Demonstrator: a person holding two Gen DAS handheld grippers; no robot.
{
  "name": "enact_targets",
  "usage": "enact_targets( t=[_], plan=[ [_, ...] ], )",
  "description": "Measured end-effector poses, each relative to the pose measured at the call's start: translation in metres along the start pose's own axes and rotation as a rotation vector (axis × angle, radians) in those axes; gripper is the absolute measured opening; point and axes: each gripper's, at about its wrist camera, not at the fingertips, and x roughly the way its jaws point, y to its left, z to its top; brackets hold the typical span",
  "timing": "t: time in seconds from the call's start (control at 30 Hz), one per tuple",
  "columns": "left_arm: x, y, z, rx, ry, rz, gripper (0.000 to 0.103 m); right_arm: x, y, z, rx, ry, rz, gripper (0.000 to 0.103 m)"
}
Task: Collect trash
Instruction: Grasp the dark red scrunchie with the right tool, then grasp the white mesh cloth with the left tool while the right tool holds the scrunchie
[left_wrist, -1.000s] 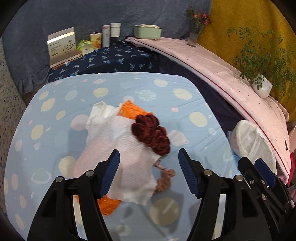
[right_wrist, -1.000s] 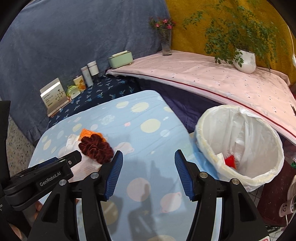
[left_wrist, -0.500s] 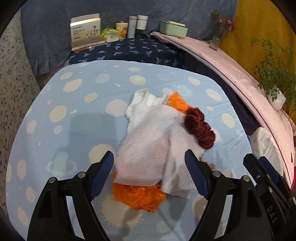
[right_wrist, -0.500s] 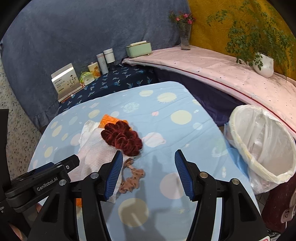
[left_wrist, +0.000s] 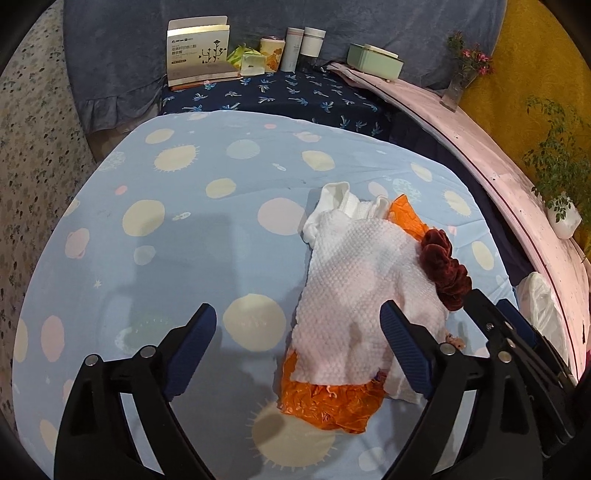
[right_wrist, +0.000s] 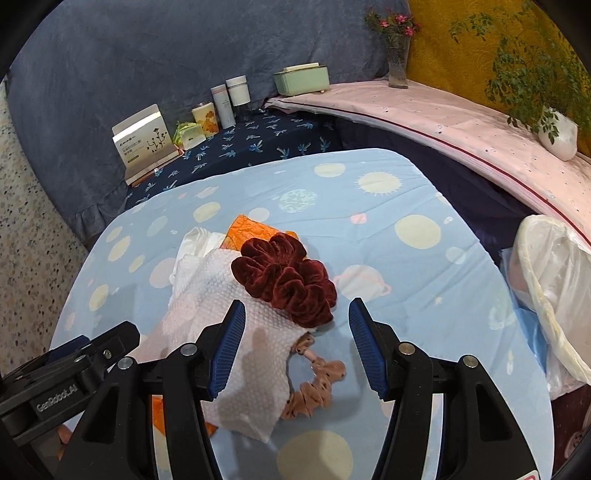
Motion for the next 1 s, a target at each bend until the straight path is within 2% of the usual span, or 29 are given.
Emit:
enact_targets(
  t=[0.3, 0.33, 0.43, 0.53, 0.73, 1.0],
  plan=[
    [0.012, 0.002, 0.006, -0.003, 0.018, -0.012, 0.087, 0.032, -0.003, 0.007, 0.021, 0.03, 0.01, 0.057],
    [0.013, 0.001, 0.007, 0.0, 0.021, -0.014, 0.086, 0.036, -0.004, 0.008, 0.024, 0.035, 0.015, 0.054],
    [0.014, -0.002, 0.008, 0.012, 0.027, -0.02, 0.087, 0.043, -0.007, 0.007, 0.026, 0.054, 0.031, 0.027],
    [0.015, -0.008, 0.008, 0.027, 0.031, -0.032, 0.086, 0.041, -0.01, 0.008, 0.034, 0.046, 0.031, 0.019],
    [0.013, -0.026, 0.006, 0.063, 0.042, -0.068, 0.082, 0.02, -0.022, 0.017, 0.061, -0.007, 0.026, 0.017],
    [0.016, -0.055, -0.003, 0.123, 0.074, -0.117, 0.061, -0.007, -0.047, 0.022, 0.104, -0.043, 0.014, 0.017]
  ],
)
